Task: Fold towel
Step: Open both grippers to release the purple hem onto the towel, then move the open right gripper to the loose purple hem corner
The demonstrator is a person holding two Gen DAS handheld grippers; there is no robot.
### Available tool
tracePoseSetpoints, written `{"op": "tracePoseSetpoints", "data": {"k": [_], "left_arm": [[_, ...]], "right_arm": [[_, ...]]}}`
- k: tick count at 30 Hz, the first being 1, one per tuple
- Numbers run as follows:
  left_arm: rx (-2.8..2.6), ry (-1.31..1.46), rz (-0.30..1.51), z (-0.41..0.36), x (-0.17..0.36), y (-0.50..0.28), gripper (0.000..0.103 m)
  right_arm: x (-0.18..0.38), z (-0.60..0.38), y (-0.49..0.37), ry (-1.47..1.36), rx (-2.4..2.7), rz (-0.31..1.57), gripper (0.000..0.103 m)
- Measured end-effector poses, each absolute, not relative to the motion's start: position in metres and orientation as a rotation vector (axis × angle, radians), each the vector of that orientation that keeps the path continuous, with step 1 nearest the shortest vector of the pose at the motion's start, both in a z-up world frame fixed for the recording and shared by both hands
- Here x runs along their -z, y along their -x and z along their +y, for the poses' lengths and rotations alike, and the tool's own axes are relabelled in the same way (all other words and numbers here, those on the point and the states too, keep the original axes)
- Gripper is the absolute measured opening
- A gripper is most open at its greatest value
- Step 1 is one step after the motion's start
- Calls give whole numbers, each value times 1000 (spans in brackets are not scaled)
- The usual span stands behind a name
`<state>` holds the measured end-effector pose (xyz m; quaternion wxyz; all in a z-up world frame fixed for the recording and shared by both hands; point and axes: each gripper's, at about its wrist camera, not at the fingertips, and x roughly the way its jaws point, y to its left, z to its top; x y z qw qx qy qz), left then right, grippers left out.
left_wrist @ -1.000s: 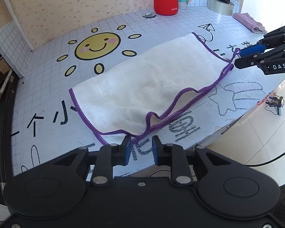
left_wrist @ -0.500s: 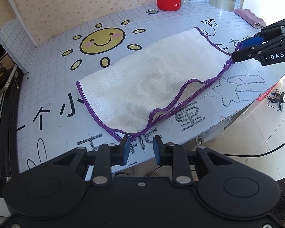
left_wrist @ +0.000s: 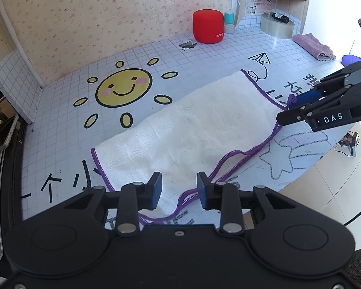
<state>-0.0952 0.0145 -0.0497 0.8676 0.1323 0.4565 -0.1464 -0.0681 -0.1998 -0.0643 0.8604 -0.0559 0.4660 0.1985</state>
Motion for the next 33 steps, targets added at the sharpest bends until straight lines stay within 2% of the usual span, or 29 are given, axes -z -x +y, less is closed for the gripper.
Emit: {"op": "tracePoseSetpoints", "data": {"k": [16, 22, 24, 26, 29, 33], "left_arm": [[362, -311, 963, -5, 62, 72, 35], [389, -318, 967, -14, 65, 68, 35], [397, -326, 967, -16, 66, 66, 35], [402, -329, 968, -17, 67, 65, 35], [410, -334, 969, -18, 67, 63, 35], [416, -337, 971, -20, 69, 61, 36]], "right_arm": [[76, -199, 55, -14, -349, 1015, 36], [72, -194, 56, 9, -339, 981, 22], [71, -192, 54, 12, -346, 981, 21], [74, -190, 52, 15, -345, 987, 11], [74, -190, 50, 4, -338, 985, 6], [73, -188, 52, 17, -335, 971, 4]]}}
